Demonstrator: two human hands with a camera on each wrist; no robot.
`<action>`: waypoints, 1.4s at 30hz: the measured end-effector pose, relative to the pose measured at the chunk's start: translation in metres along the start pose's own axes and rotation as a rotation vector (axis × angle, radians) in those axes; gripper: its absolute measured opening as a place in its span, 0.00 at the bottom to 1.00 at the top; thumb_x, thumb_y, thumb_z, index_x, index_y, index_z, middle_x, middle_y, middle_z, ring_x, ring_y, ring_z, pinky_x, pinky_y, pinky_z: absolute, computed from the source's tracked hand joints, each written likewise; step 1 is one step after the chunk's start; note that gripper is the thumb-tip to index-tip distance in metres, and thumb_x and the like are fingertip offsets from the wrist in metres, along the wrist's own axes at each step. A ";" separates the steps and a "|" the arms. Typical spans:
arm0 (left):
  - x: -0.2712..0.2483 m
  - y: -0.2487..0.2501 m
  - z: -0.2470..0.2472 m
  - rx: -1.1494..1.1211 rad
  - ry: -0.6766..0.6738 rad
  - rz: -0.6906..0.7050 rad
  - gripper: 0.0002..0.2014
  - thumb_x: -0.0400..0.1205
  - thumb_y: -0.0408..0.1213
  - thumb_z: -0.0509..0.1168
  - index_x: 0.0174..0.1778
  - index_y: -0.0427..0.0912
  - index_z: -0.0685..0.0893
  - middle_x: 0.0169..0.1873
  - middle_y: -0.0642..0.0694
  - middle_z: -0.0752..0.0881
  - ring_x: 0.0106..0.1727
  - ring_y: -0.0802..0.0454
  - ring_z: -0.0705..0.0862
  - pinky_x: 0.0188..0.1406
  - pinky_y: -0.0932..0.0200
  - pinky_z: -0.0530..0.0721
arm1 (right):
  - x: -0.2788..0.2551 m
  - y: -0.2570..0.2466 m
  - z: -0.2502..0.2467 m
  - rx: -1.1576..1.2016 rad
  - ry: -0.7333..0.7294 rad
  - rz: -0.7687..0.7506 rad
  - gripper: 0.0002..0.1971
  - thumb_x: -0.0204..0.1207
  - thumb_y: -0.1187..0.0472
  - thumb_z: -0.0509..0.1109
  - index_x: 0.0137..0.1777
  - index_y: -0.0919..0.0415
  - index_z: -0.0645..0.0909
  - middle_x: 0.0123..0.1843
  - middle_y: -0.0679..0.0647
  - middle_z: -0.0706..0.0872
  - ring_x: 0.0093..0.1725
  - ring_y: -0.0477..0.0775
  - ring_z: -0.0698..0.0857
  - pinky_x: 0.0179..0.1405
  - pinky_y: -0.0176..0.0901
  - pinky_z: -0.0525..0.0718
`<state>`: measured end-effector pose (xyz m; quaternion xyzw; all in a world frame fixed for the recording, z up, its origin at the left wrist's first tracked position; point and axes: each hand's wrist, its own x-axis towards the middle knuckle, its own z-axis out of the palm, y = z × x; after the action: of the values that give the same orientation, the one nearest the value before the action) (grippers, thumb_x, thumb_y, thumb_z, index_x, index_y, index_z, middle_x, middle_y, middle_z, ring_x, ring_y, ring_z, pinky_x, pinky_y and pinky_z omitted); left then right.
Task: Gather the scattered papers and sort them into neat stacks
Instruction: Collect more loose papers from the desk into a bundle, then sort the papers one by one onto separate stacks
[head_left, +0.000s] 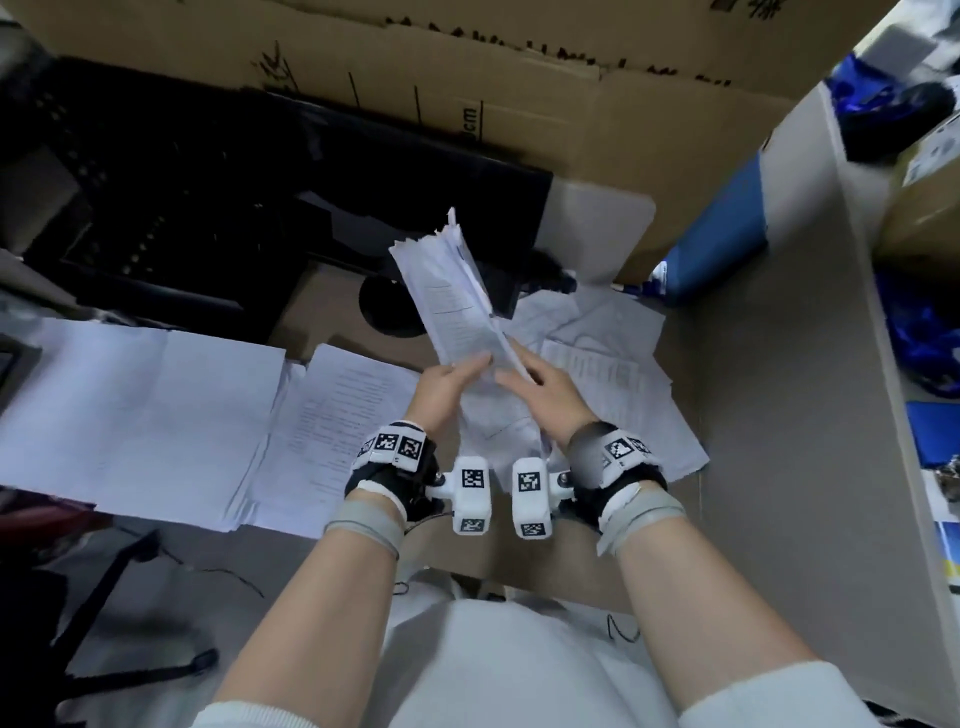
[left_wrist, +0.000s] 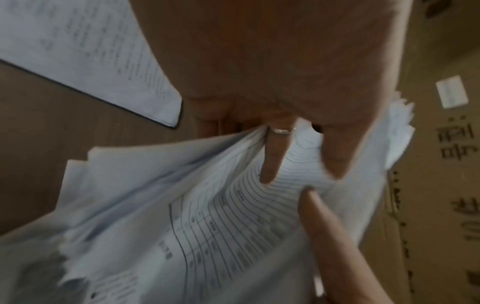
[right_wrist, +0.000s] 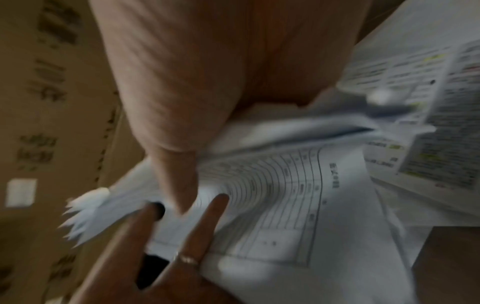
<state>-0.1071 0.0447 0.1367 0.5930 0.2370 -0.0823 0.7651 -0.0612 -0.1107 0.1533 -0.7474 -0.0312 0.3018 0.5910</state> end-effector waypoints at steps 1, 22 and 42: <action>-0.006 -0.001 0.000 -0.094 -0.002 -0.033 0.24 0.80 0.49 0.74 0.64 0.33 0.89 0.60 0.34 0.90 0.65 0.38 0.88 0.72 0.42 0.81 | -0.002 0.000 0.005 -0.014 -0.084 -0.025 0.33 0.77 0.55 0.76 0.81 0.41 0.70 0.76 0.40 0.76 0.72 0.38 0.76 0.68 0.32 0.75; -0.139 -0.002 -0.077 -0.193 0.379 0.080 0.18 0.91 0.48 0.57 0.49 0.42 0.88 0.43 0.45 0.94 0.44 0.50 0.92 0.39 0.60 0.88 | -0.048 -0.011 0.118 -0.177 -0.341 -0.235 0.51 0.62 0.45 0.85 0.83 0.40 0.60 0.78 0.44 0.71 0.74 0.44 0.74 0.73 0.45 0.77; -0.150 0.036 -0.327 -0.053 0.213 0.160 0.20 0.91 0.52 0.57 0.61 0.41 0.88 0.54 0.43 0.93 0.57 0.46 0.92 0.58 0.51 0.89 | -0.026 -0.071 0.352 -0.267 -0.303 -0.178 0.47 0.72 0.55 0.80 0.86 0.41 0.55 0.80 0.39 0.67 0.70 0.37 0.74 0.65 0.26 0.72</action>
<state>-0.3101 0.3412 0.1766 0.5950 0.2709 0.0484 0.7551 -0.2327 0.2046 0.1864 -0.7595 -0.2253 0.3503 0.4997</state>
